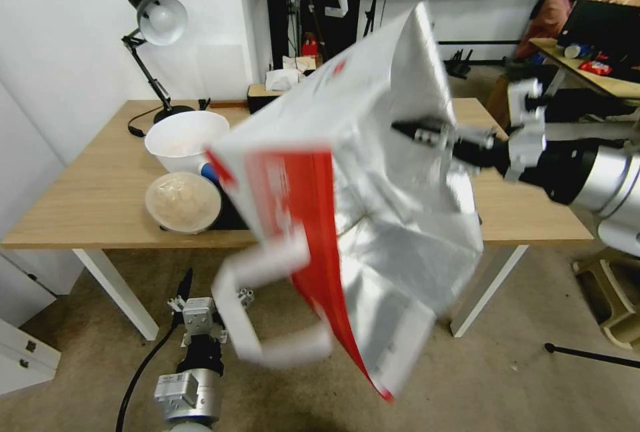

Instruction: Pick up the food delivery bag from the floor and place it on the table.

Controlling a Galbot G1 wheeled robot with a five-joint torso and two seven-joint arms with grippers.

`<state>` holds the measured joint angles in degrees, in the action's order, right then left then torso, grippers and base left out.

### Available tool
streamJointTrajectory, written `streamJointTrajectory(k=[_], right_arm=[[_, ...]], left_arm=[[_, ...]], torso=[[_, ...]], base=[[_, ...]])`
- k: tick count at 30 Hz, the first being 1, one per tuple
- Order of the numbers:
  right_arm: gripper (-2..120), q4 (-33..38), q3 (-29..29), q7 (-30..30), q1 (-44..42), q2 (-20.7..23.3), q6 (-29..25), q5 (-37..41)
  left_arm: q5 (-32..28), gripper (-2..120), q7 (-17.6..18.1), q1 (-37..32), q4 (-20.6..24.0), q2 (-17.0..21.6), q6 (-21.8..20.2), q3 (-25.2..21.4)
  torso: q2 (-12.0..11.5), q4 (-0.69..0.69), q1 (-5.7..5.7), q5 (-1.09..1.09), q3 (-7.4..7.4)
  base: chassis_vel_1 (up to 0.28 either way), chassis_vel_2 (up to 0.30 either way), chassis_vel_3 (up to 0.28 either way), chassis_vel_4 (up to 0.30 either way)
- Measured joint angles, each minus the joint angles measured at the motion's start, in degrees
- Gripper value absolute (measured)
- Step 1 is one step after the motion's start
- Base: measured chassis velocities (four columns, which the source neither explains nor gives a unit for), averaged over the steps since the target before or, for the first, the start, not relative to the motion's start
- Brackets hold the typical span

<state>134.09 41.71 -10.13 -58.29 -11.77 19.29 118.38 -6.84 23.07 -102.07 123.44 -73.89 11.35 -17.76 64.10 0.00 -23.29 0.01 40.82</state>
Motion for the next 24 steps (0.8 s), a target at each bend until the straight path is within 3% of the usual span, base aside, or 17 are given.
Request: streamJointTrajectory(k=[11,18,24], right_arm=[[0,-8.61,-2.63,-14.09,4.56,-4.1,-2.59,6.39],[0,-11.7,-4.33,-18.0,6.34,-6.4,-2.76,8.05],[0,-15.32,-10.38,-23.66,14.03,-10.68,-1.65,9.2]], left_arm=[[1.04,100,0.0,-0.97,-0.02,-0.32,0.51,0.02],[1.63,100,-0.01,-1.27,-0.02,-0.5,0.6,0.09],[2.31,100,-0.02,-1.77,-0.01,-0.82,1.08,0.05]], torso=[[-0.03,0.0,0.0,0.0,-0.01],[-0.03,0.0,0.01,0.0,-0.02],[-0.04,-0.01,0.01,0.0,-0.02]], base=[[0.0,0.0,0.0,0.0],[0.0,0.0,0.0,0.0],[0.0,0.0,0.0,0.0]])
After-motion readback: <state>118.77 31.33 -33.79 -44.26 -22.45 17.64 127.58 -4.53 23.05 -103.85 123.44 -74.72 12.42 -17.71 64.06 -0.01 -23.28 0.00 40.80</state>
